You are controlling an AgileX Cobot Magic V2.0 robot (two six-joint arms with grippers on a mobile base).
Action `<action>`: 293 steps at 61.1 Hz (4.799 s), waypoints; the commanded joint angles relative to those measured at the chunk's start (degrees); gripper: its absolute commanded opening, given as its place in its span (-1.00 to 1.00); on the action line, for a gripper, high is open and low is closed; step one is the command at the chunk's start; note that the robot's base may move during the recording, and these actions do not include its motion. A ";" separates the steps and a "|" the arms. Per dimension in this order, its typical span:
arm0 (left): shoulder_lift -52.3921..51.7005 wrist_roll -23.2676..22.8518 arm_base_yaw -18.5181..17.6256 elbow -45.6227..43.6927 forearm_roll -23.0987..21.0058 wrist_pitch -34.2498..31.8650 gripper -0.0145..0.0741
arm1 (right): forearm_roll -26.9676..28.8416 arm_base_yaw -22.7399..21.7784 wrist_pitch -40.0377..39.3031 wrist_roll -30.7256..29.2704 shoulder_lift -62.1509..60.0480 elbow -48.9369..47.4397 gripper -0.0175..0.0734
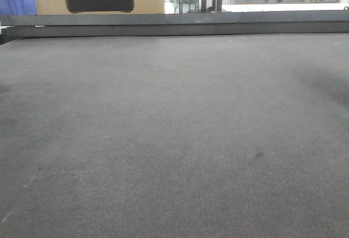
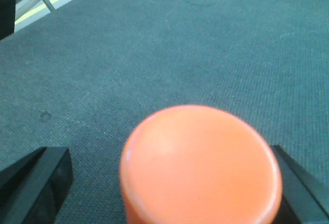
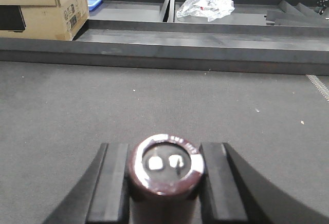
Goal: Place cylindrical capacitor in blue bin on shelf
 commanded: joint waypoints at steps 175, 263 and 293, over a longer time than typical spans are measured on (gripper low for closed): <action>-77.71 5.25 -9.49 3.44 8.62 75.01 -0.92 | -0.29 5.81 30.27 -3.46 -47.92 13.20 -0.79; -77.82 5.25 -9.49 2.65 8.73 74.25 -0.92 | -0.29 5.81 30.27 -3.46 -47.92 13.20 -0.79; -77.82 5.25 -9.49 2.65 8.73 74.25 -0.92 | -0.29 5.81 30.14 -3.46 -47.92 13.20 -0.79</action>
